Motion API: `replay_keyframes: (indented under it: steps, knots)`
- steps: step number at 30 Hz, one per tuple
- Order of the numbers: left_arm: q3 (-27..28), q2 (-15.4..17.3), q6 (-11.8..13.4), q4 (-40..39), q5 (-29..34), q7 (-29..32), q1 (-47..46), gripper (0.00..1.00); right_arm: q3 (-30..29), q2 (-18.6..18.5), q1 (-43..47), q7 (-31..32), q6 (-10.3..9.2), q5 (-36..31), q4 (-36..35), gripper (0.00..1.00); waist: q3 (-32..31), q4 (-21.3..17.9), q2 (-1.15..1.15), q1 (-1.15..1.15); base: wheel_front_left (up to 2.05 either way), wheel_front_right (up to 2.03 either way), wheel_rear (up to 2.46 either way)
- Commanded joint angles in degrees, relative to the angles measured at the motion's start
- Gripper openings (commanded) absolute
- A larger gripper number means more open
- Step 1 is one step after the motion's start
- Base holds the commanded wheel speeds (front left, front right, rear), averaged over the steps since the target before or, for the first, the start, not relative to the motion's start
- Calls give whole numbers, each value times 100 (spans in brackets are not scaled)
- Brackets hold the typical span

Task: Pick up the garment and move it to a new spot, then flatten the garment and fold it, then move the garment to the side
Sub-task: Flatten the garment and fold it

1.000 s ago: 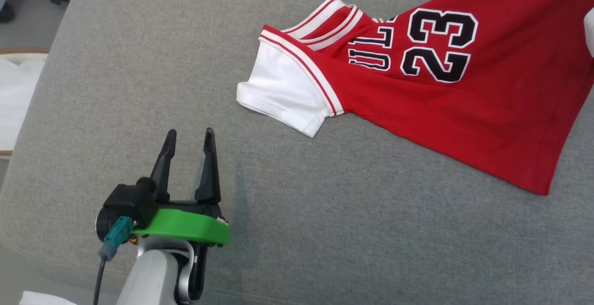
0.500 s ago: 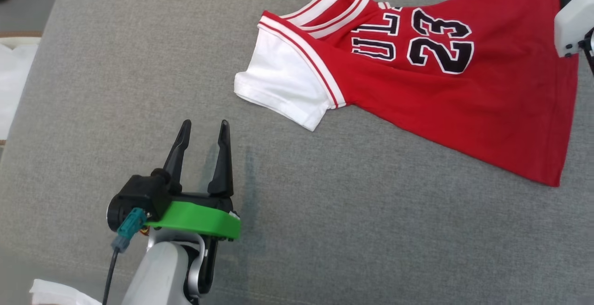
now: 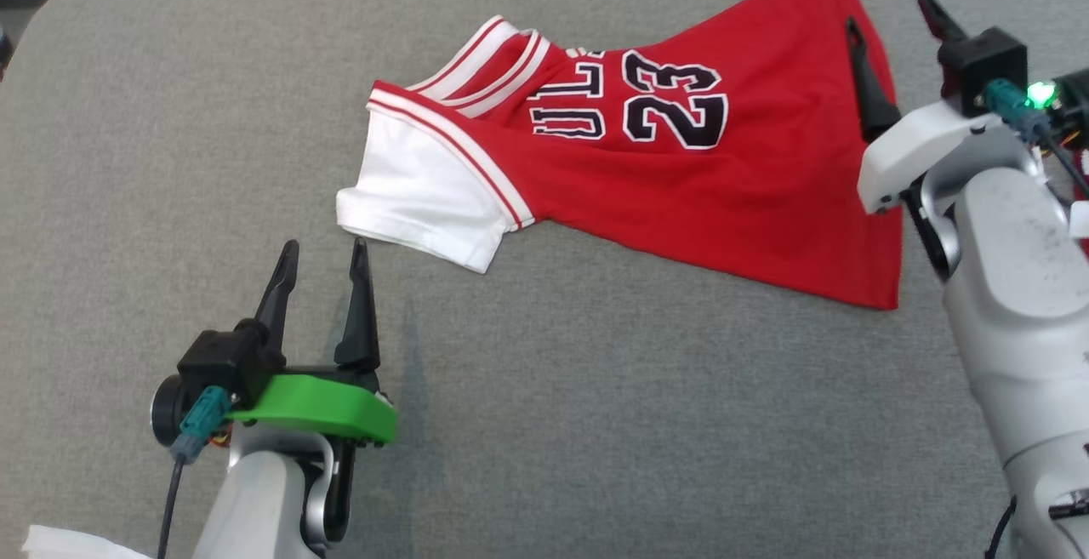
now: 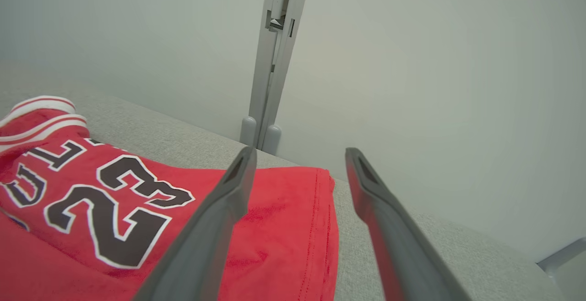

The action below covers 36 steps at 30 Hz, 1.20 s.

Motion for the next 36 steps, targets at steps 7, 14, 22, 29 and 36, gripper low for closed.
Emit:
replay_keyframes:
  steps: [7,14,22,29,36]
  knots:
    - [346,50,-54,135,156,-18,429,100,-166,463,1222,-24,-9,297,-646,100,-824,-660,0,0,0,0,0]
    - [537,27,-36,125,56,-17,878,100,-323,779,2356,-25,-9,353,-1405,100,-1123,-718,0,0,0,0,0]
    - [485,19,50,12,-159,-18,1302,100,-299,814,3454,-26,-9,878,-2115,100,-1321,-624,0,0,0,0,0]
    - [337,19,143,-27,-268,-18,1512,100,-373,817,3885,-25,-9,917,-2295,100,-1415,-575,0,0,0,0,0]
    - [239,18,190,-8,-337,-17,1579,100,-409,817,4059,-26,-9,990,-2367,100,-1502,-549,0,0,0,0,0]
